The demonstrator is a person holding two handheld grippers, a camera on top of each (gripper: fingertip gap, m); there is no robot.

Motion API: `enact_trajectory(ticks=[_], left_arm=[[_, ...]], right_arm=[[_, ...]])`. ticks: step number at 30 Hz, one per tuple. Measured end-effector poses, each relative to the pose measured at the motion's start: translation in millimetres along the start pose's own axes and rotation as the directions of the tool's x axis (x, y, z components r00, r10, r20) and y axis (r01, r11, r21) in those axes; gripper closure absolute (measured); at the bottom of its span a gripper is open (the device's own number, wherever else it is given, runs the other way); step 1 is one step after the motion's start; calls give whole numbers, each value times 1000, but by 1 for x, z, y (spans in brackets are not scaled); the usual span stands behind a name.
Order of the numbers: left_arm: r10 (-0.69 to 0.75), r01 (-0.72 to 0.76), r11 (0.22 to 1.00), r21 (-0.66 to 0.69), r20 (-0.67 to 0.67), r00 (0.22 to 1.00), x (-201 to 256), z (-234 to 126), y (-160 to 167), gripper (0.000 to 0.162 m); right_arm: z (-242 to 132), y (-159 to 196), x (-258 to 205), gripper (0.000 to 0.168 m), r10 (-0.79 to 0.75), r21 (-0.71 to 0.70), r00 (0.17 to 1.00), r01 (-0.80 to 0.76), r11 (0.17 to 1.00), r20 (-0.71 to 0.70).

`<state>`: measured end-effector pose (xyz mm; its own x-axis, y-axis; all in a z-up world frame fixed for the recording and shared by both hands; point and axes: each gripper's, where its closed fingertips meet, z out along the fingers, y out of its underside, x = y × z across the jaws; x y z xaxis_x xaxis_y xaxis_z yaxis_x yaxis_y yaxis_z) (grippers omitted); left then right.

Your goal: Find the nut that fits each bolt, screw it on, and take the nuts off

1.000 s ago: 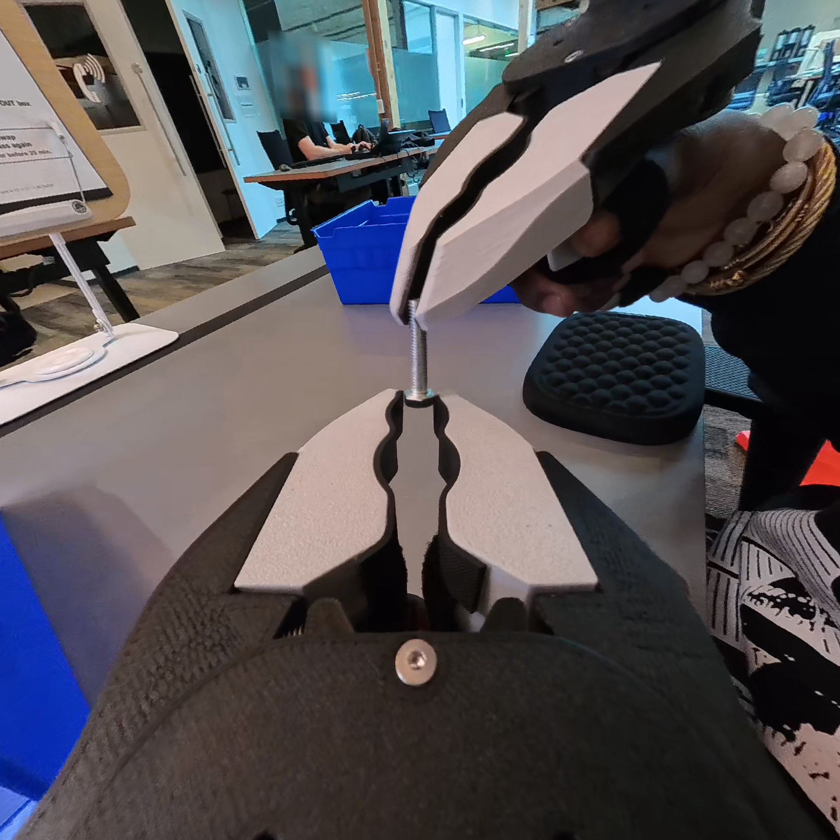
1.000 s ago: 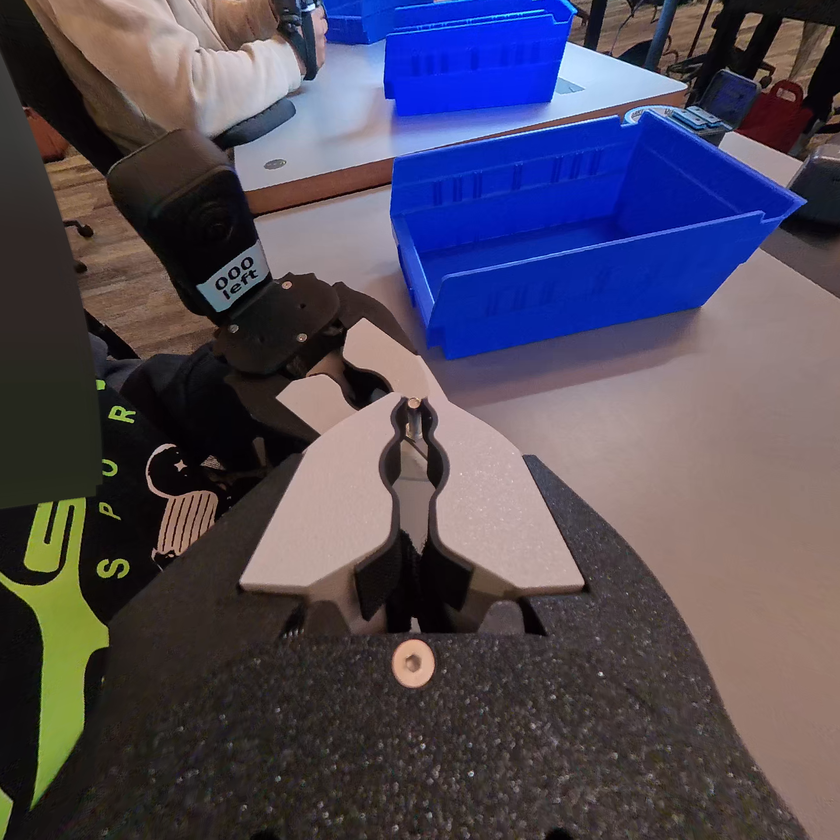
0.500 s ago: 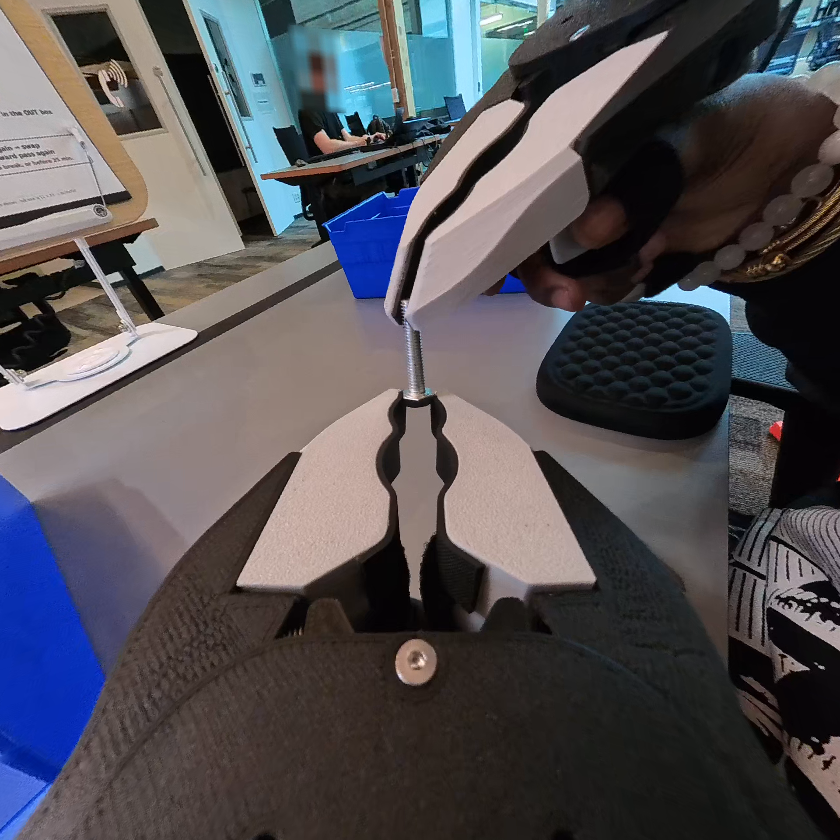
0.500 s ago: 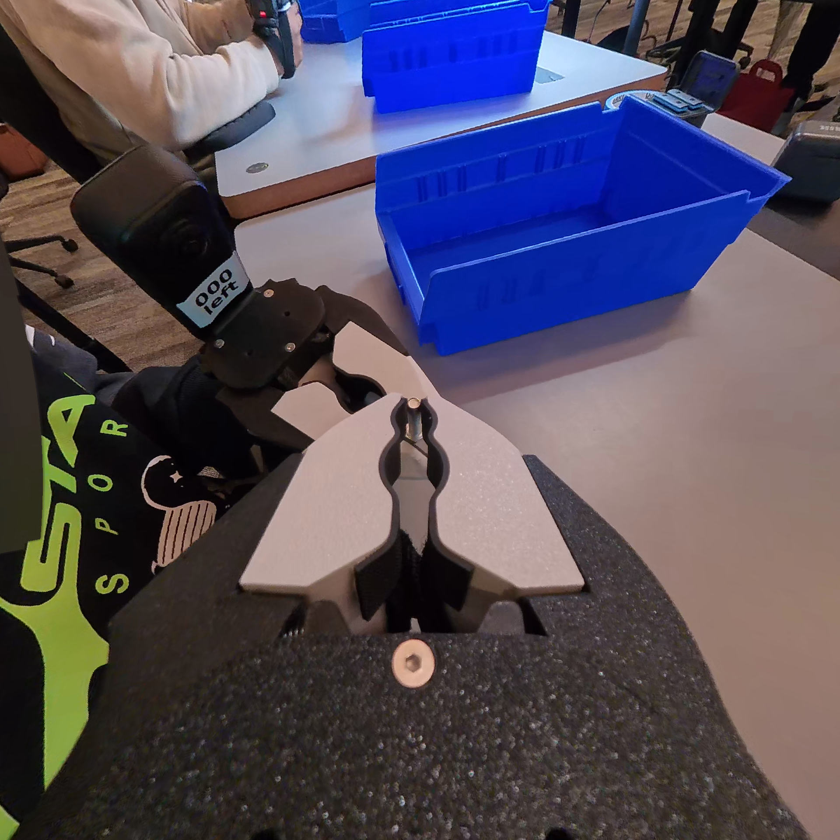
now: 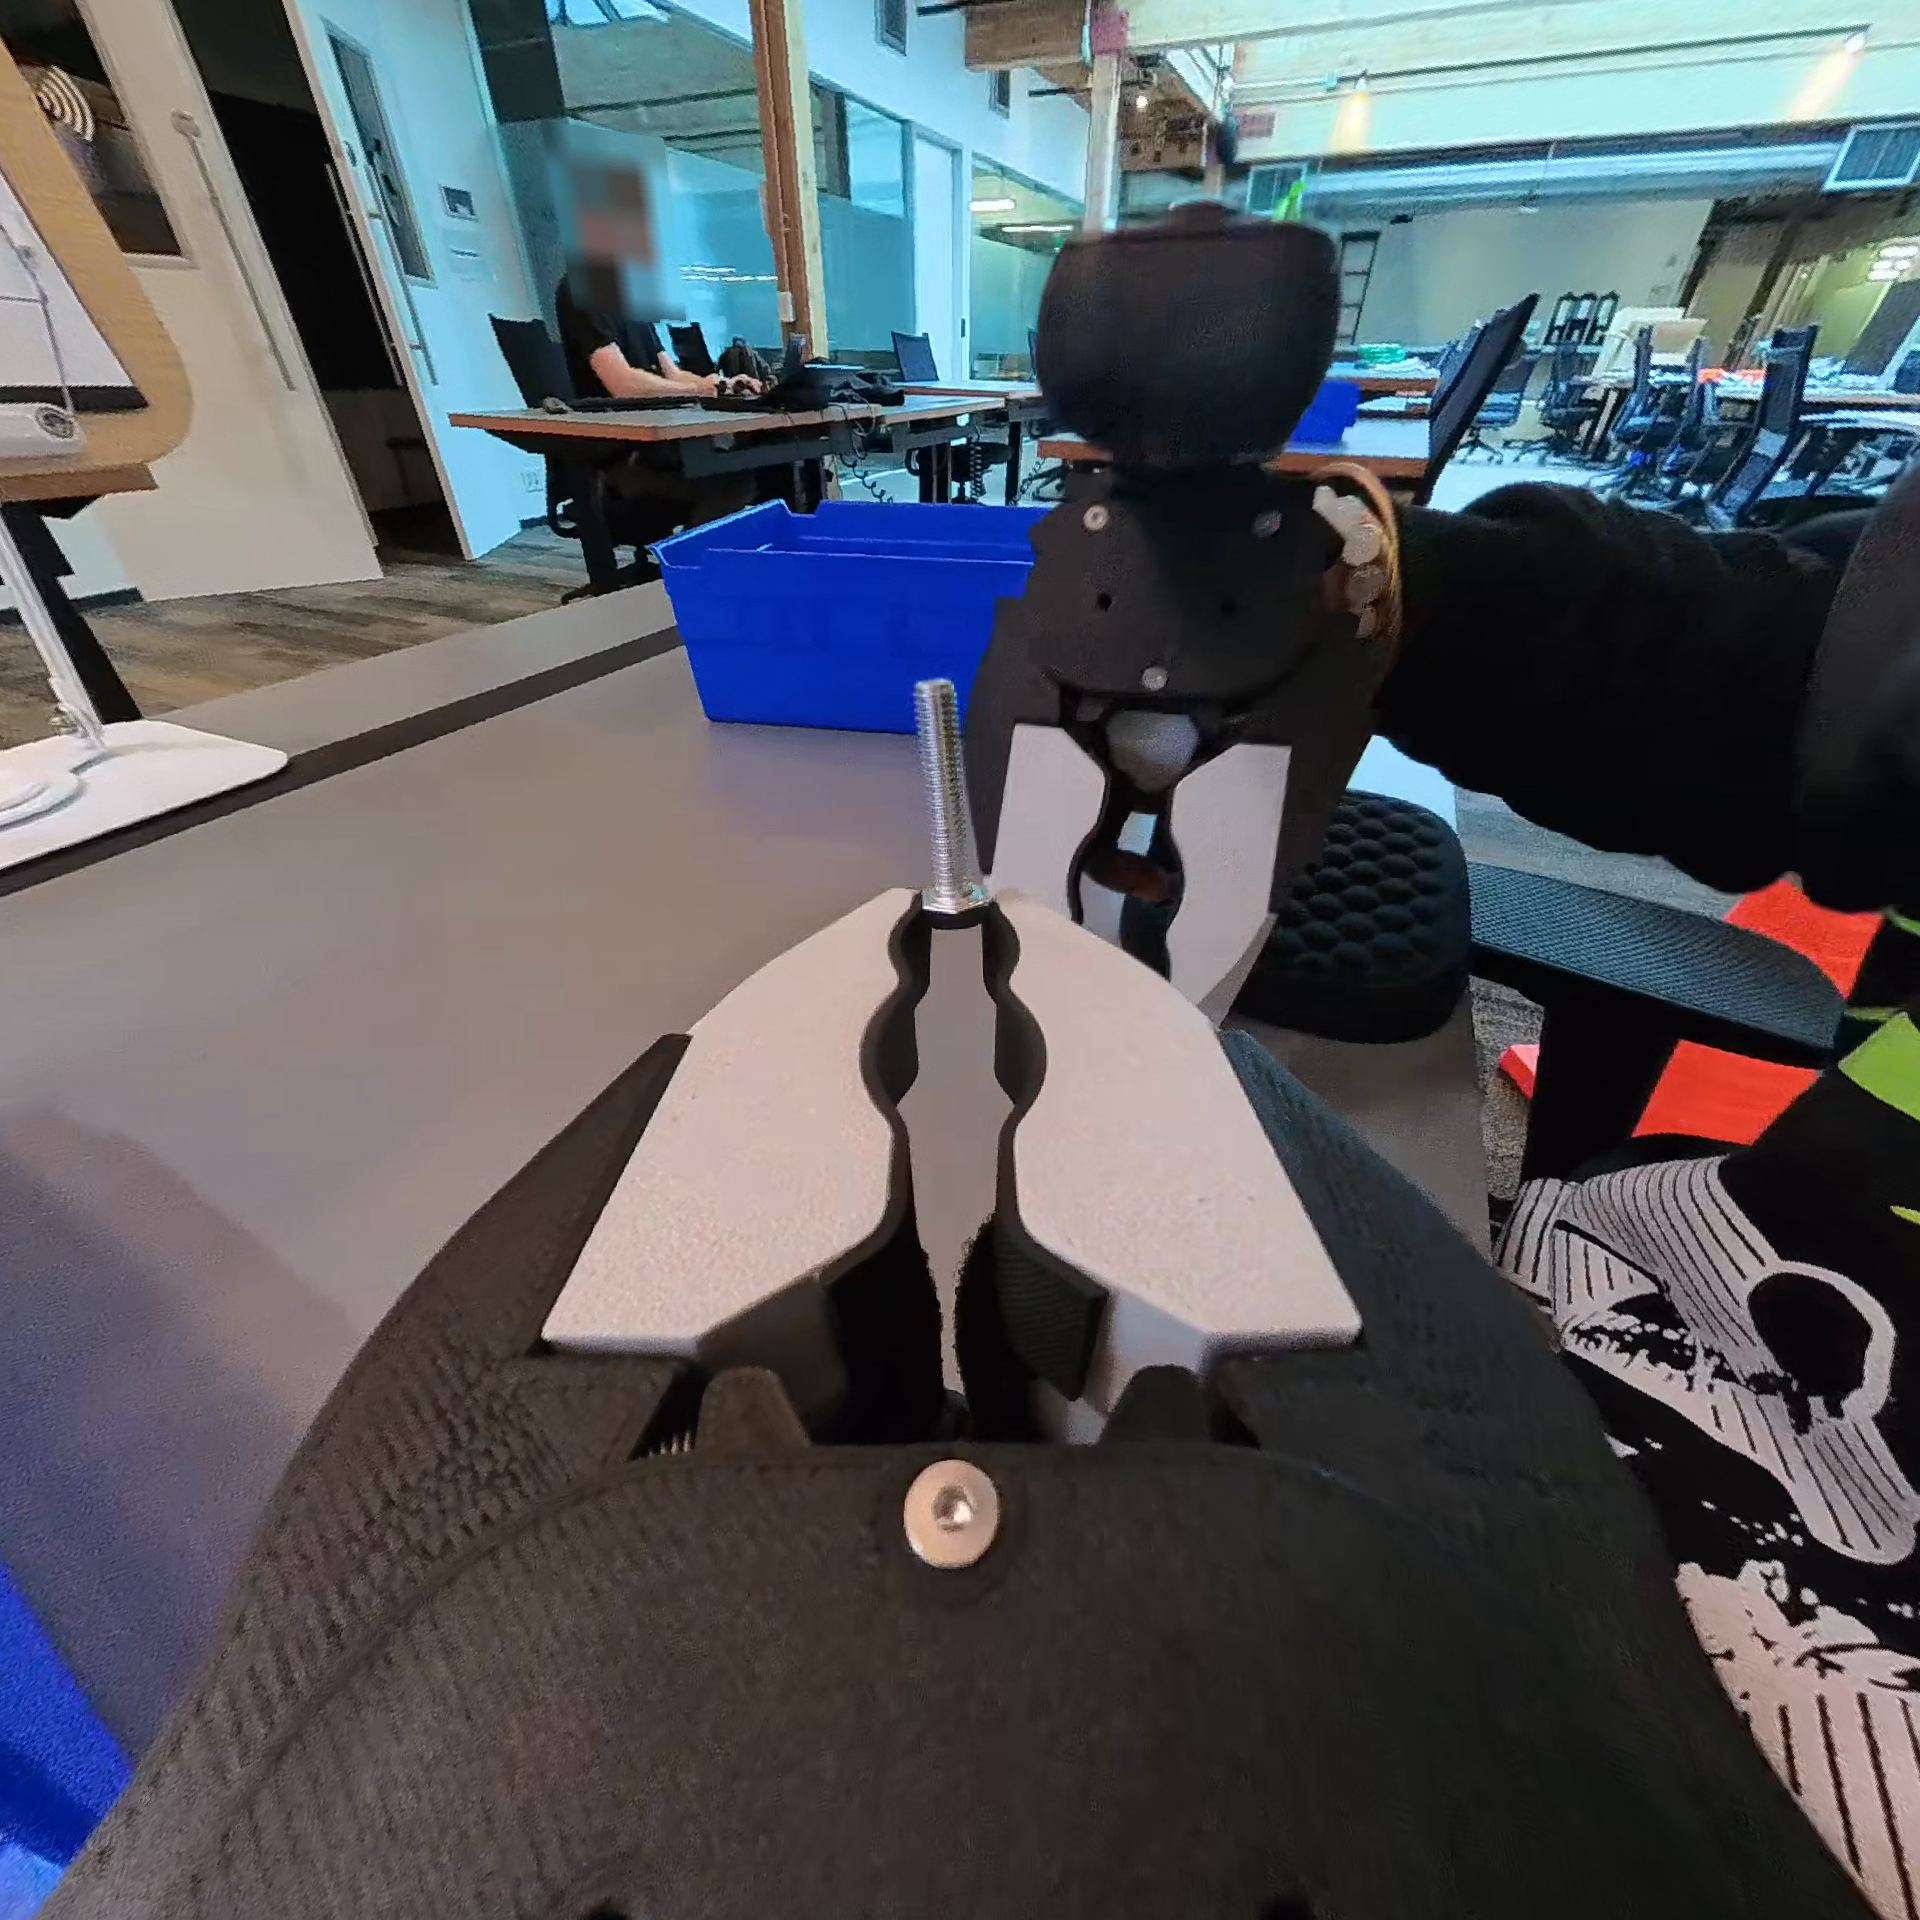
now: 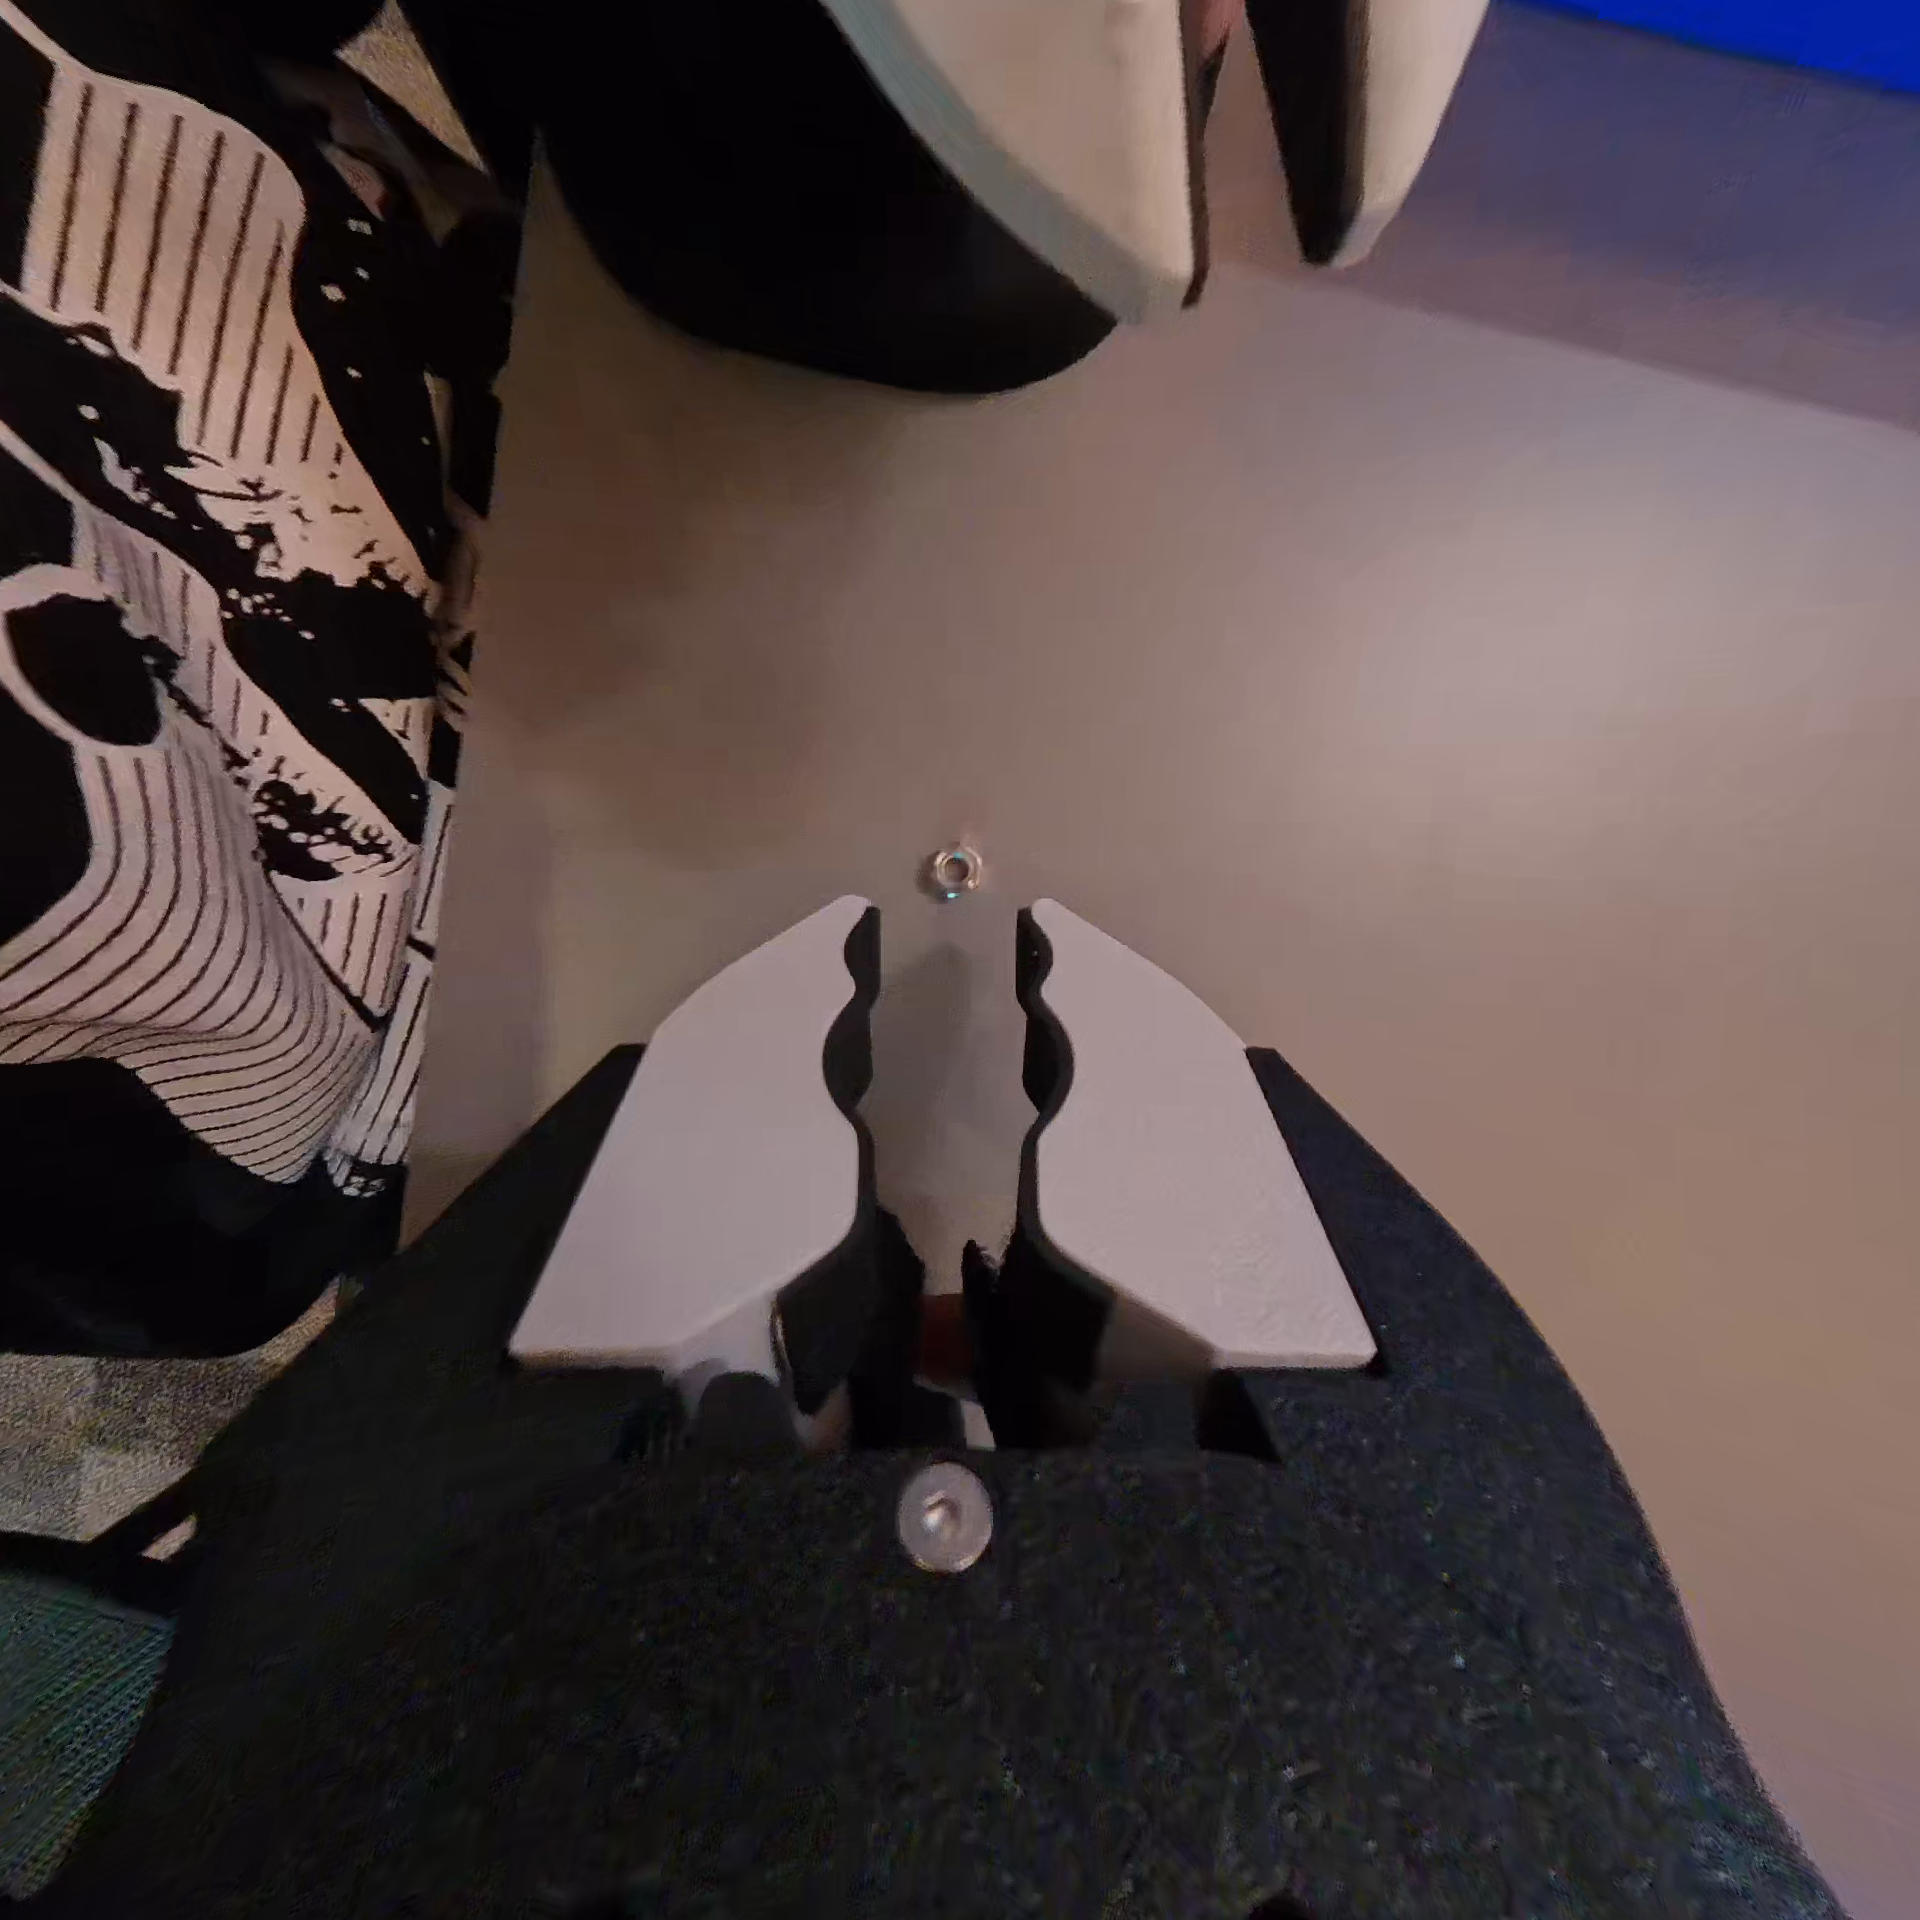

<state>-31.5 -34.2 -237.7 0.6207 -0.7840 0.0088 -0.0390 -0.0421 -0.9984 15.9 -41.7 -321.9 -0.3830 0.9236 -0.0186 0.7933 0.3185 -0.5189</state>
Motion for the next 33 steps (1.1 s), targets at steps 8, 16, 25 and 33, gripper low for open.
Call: enact_trajectory(ticks=[8, 16, 25, 33], left_arm=[[-27, 27, 999, 24, 9, 1000, -4, -2, -2, 152], [-18, 17, 1000, 21, 10, 1000, -3, -2, -1, 152], [-18, 18, 1000, 19, -1, 1000, -2, -2, -1, 152], [-8, -1, 999, -34, -254, 967, 33, -3, 6, 152]], right_arm=[[20, 4, 2, 146, 57, -108, 998, -55, 993, 13], [23, 3, 1, 151, 107, -115, 993, -111, 987, -41], [23, 6, 3, 158, 83, -118, 995, -90, 989, -63], [-75, -52, 1, 158, -207, 119, 978, 208, 971, -25]])
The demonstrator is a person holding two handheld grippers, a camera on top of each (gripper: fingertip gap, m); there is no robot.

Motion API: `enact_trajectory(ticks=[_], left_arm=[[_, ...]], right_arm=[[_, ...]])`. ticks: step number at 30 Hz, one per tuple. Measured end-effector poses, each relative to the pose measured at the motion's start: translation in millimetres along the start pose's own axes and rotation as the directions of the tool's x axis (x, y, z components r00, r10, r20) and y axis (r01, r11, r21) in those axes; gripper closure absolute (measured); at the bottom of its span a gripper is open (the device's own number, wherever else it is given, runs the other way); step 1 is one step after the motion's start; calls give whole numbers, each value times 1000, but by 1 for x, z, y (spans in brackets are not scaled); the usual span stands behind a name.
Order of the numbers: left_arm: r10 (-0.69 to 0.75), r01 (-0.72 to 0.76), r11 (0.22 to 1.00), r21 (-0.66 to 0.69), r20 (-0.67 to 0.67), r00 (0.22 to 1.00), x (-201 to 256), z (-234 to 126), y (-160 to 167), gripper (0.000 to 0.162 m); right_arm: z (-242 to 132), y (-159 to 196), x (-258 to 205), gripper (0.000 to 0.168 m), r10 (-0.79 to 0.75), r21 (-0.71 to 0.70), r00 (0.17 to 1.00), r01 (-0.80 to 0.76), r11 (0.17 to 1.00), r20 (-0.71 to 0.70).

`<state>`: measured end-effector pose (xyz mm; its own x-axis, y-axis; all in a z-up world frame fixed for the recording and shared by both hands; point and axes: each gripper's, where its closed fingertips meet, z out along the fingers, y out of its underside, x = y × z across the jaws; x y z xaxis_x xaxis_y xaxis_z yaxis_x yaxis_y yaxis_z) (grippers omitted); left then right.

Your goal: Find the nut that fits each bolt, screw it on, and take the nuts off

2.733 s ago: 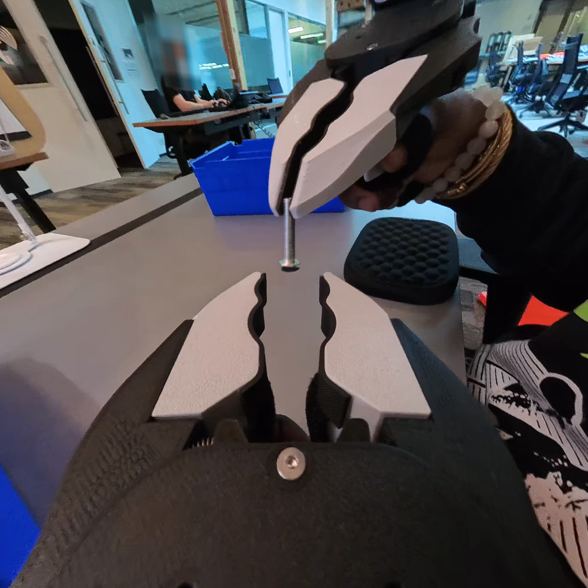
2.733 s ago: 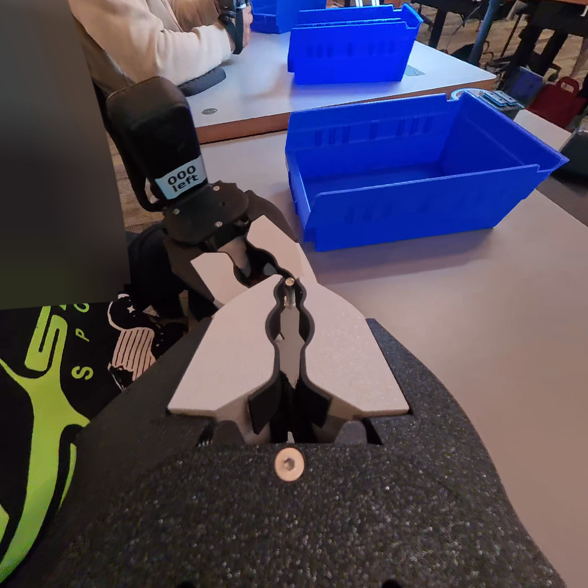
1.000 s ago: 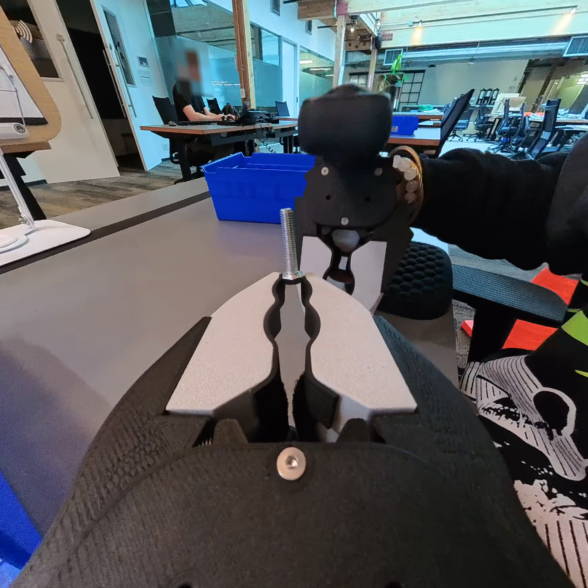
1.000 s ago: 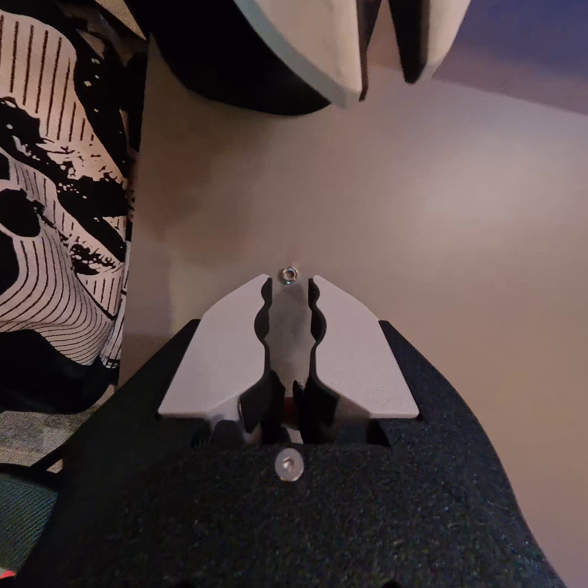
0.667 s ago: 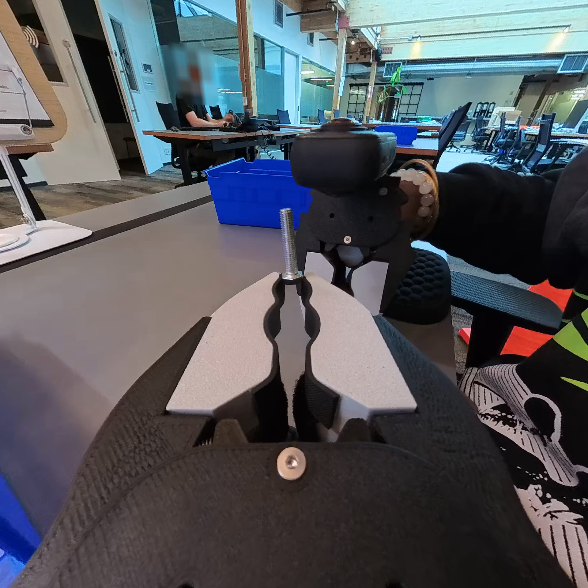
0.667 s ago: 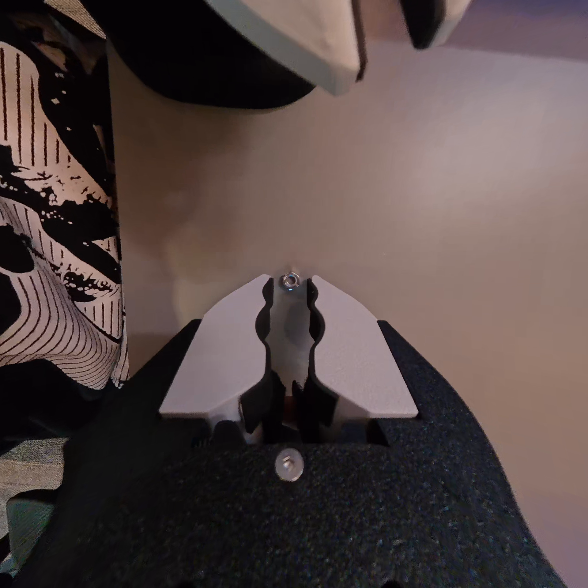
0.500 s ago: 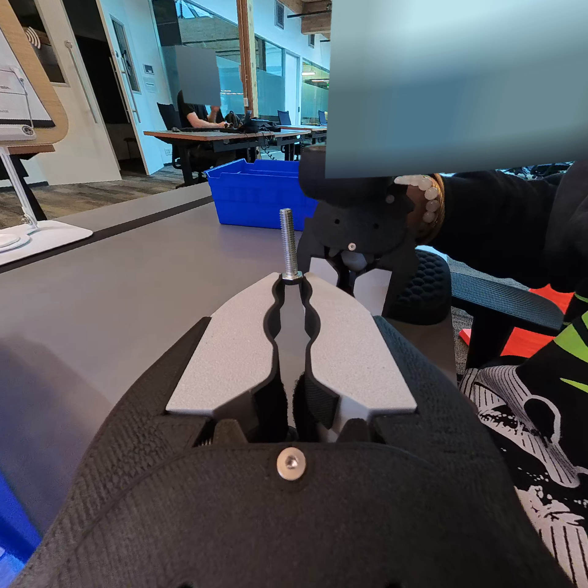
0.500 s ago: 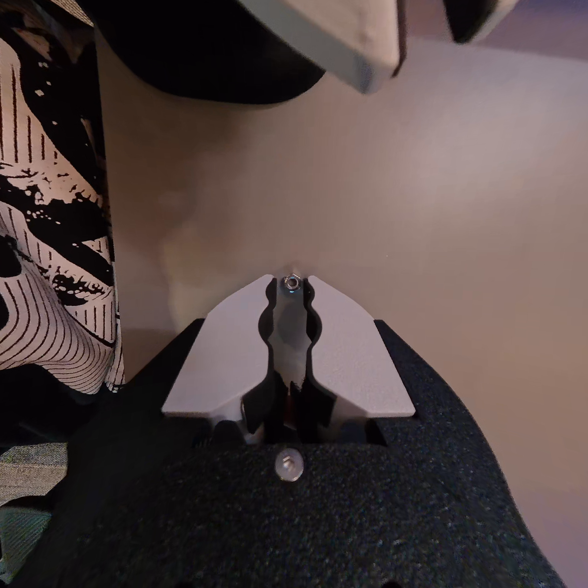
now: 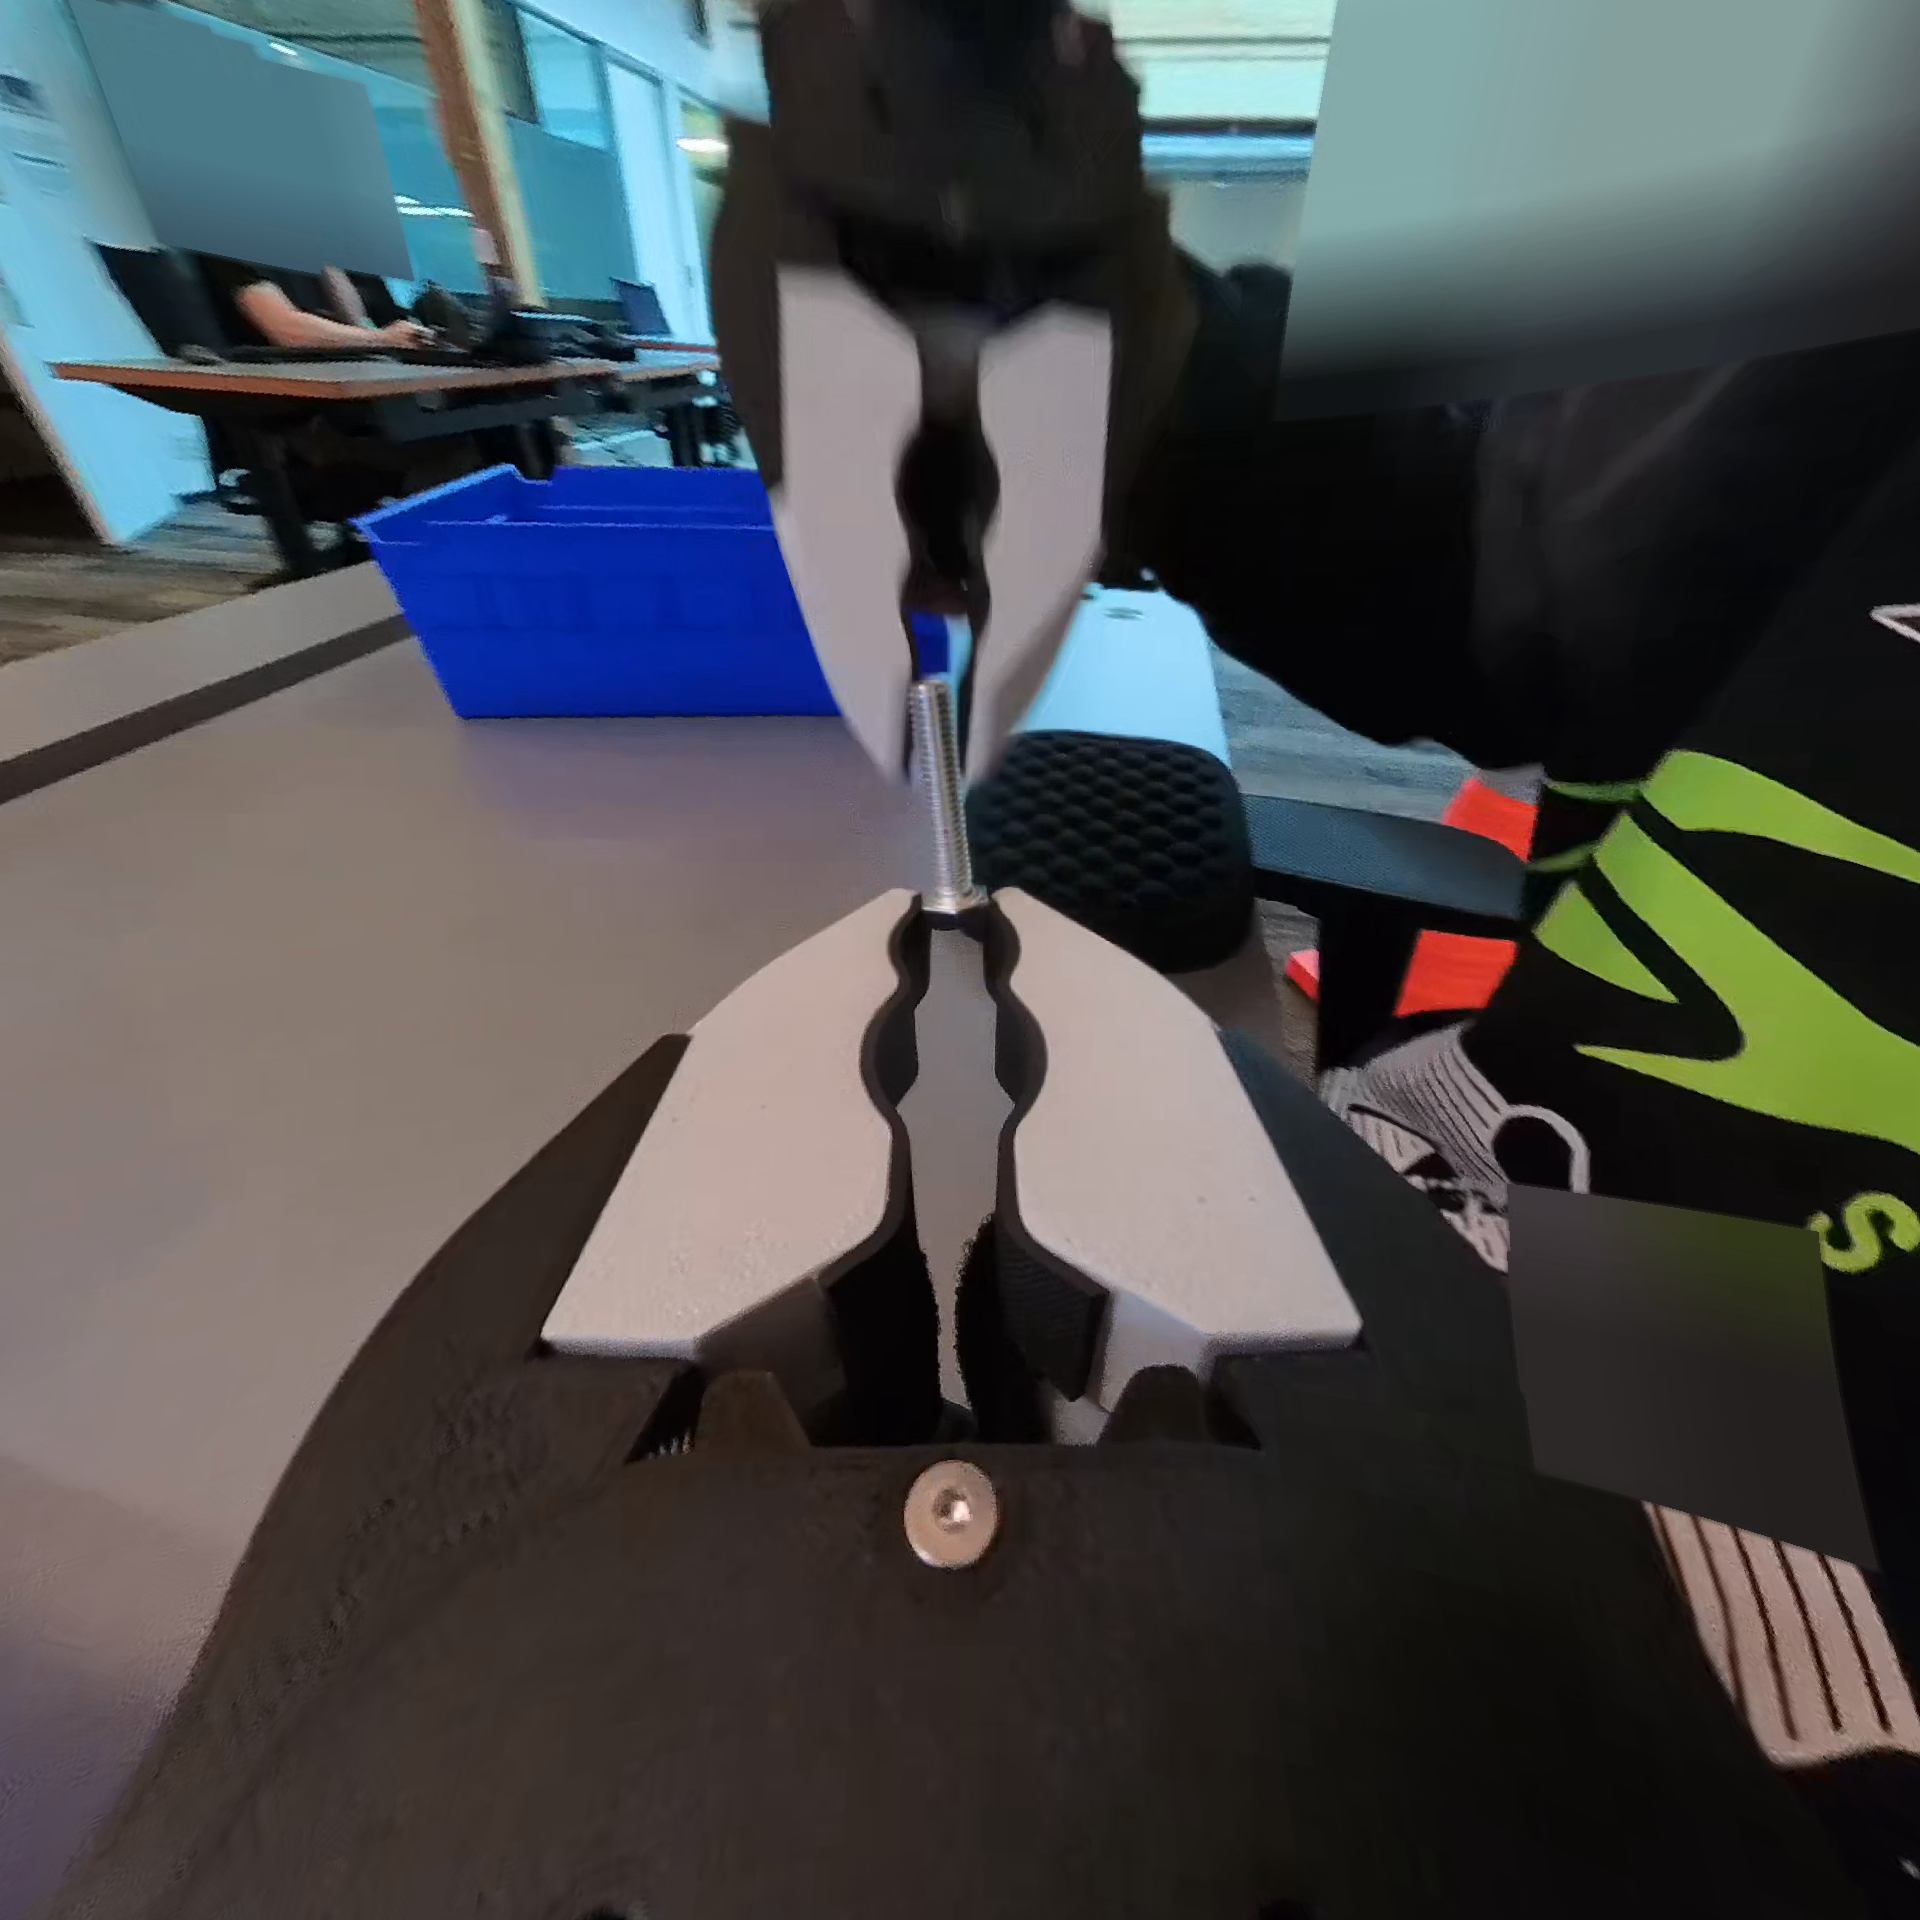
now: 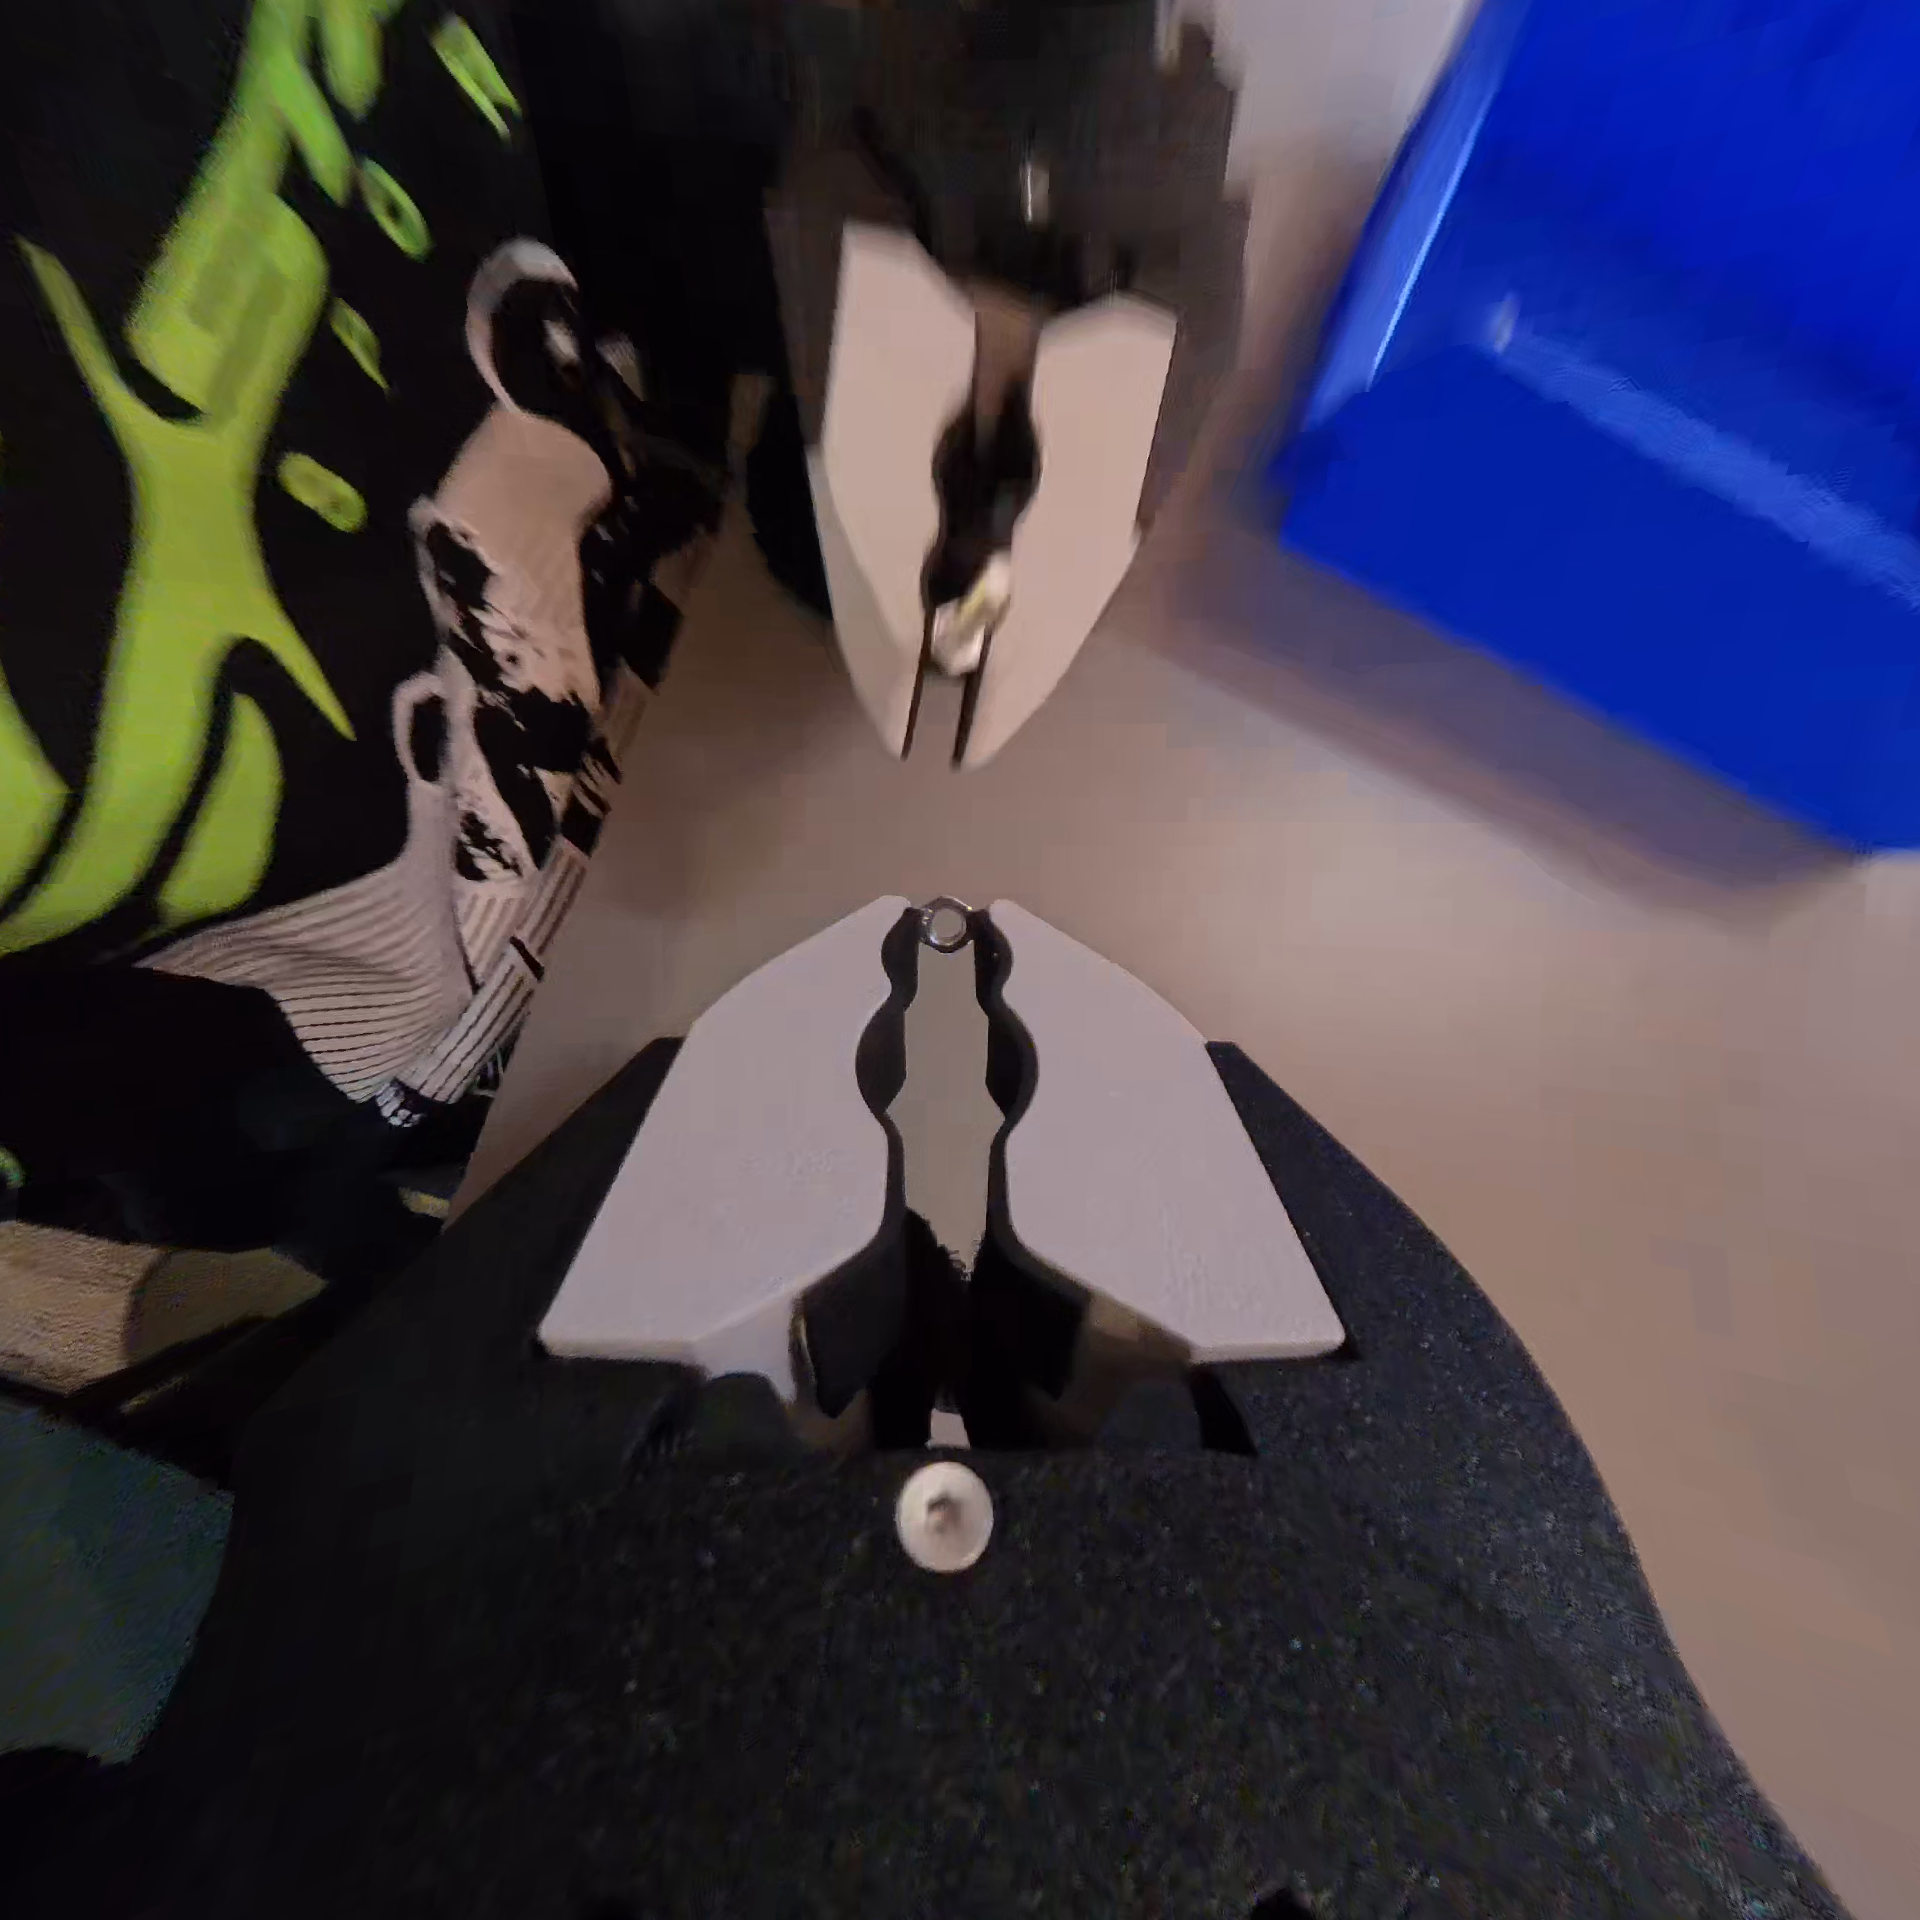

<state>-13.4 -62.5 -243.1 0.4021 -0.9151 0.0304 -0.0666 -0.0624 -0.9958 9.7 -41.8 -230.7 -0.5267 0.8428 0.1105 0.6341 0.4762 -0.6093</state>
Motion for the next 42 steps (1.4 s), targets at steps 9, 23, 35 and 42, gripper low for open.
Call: enact_trajectory(ticks=[9, 23, 35, 42], left_arm=[[-11, 3, 998, -63, -133, 991, 19, 3, 9, 152], [-13, 5, 998, -61, -132, 991, 18, 3, 10, 152], [-28, 27, 999, -24, -46, 999, 7, 1, 4, 152], [-27, 33, 998, -56, 111, 993, -10, 3, 8, 152]], right_arm=[[-10, -64, -12, 158, -302, 4, 917, 311, 950, 261], [10, -53, -10, 158, -299, -99, 891, 350, 931, 341], [11, -58, 2, 158, -207, -94, 950, 234, 968, 234], [12, -49, 15, 158, -26, -164, 992, 47, 985, 124]])
